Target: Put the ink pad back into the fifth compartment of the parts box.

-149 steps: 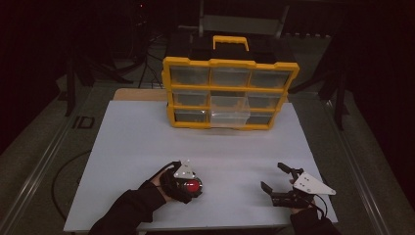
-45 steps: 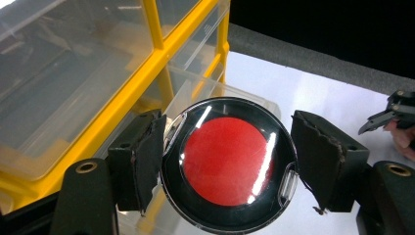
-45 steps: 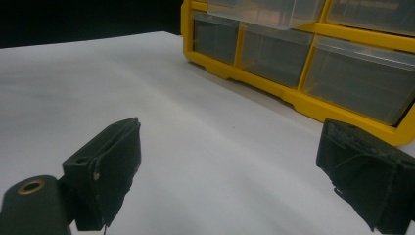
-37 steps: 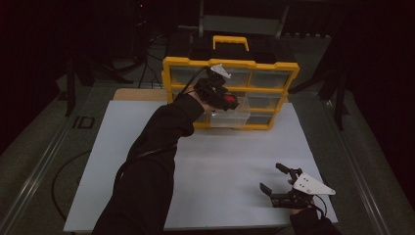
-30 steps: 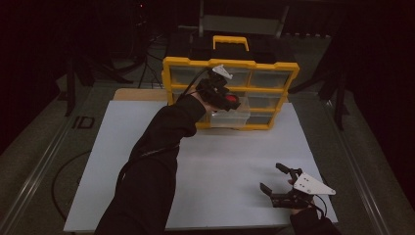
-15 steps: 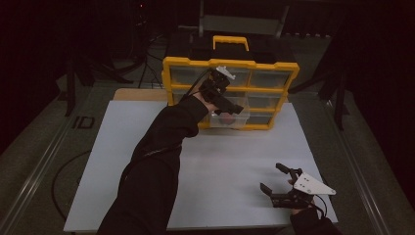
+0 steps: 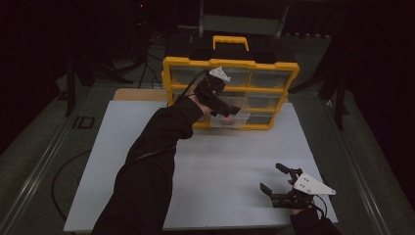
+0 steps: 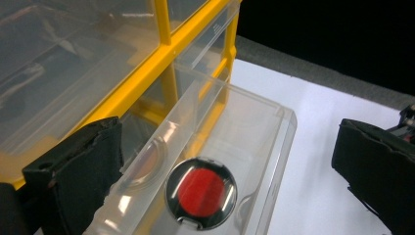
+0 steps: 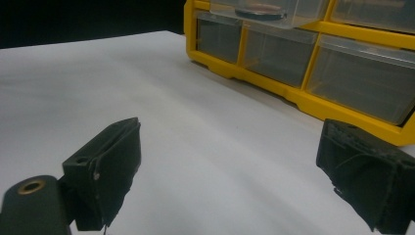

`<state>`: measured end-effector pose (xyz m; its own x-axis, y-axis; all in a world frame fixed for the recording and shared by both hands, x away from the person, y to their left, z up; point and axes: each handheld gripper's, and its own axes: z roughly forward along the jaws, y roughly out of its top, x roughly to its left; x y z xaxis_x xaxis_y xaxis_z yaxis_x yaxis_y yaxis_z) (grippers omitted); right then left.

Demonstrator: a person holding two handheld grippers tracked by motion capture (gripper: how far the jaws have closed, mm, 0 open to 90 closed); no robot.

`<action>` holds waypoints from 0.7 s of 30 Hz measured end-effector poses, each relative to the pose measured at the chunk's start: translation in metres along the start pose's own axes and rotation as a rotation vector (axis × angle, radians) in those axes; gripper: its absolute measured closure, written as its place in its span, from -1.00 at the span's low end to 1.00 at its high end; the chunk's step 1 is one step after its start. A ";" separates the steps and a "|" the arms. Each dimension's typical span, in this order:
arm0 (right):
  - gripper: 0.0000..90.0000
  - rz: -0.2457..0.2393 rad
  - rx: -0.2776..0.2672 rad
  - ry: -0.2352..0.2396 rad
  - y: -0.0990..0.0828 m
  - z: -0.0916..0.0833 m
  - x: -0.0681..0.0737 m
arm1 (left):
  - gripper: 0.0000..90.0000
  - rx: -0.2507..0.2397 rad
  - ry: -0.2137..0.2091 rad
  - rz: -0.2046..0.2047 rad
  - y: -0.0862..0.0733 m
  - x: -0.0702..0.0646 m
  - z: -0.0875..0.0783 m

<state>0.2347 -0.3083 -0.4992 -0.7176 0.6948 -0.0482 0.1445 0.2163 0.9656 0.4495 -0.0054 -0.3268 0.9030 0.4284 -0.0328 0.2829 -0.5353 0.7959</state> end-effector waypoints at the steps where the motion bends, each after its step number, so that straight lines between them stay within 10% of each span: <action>1: -0.79 0.000 0.000 0.000 0.000 0.000 0.000 | -1.00 0.000 0.000 0.000 0.000 0.000 0.000; 21: -0.79 0.005 0.007 0.000 0.000 0.000 0.000 | -1.00 -0.055 0.000 0.000 -0.016 0.000 -0.033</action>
<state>0.2347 -0.3079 -0.4996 -0.7167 0.6960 -0.0435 0.1530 0.2177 0.9639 0.4341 0.0267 -0.3195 0.9030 0.4283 -0.0330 0.2648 -0.4945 0.8279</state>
